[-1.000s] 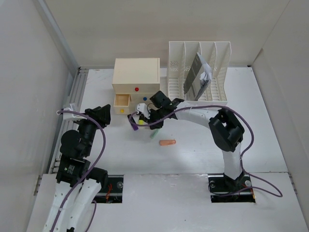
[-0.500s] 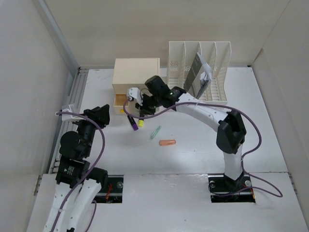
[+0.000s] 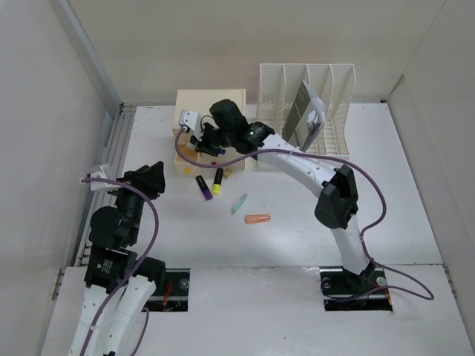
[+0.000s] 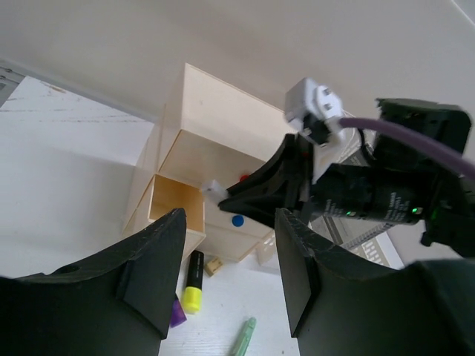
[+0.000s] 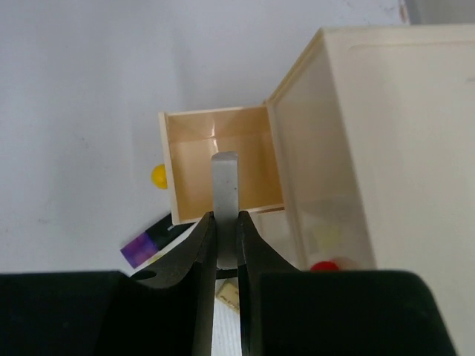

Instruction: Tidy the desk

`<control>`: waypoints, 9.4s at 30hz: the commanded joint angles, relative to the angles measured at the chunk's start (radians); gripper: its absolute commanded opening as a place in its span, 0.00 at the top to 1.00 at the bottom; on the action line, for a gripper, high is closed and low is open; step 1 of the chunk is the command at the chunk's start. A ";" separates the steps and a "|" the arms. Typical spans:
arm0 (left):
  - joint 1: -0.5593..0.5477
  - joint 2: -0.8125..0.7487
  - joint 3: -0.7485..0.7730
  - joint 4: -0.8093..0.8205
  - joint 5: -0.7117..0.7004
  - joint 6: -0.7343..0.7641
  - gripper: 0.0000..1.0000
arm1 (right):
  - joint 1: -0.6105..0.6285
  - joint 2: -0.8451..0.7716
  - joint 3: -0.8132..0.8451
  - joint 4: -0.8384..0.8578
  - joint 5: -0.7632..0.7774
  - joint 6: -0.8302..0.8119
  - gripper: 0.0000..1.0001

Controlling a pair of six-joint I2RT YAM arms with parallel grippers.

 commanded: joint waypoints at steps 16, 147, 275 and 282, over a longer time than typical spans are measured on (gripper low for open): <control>-0.005 -0.026 -0.013 0.020 -0.021 0.006 0.51 | 0.035 0.115 0.058 0.124 0.016 0.055 1.00; 0.004 -0.109 -0.032 0.020 -0.012 -0.003 0.44 | 0.024 0.155 -0.350 0.217 0.364 -0.744 1.00; 0.004 -0.145 -0.032 0.020 -0.021 -0.003 0.43 | -0.091 0.109 -0.213 -0.375 -0.053 -0.532 0.94; 0.004 -0.145 -0.032 0.020 -0.021 -0.003 0.43 | -0.053 -0.035 -0.157 -0.133 -0.032 -0.335 0.94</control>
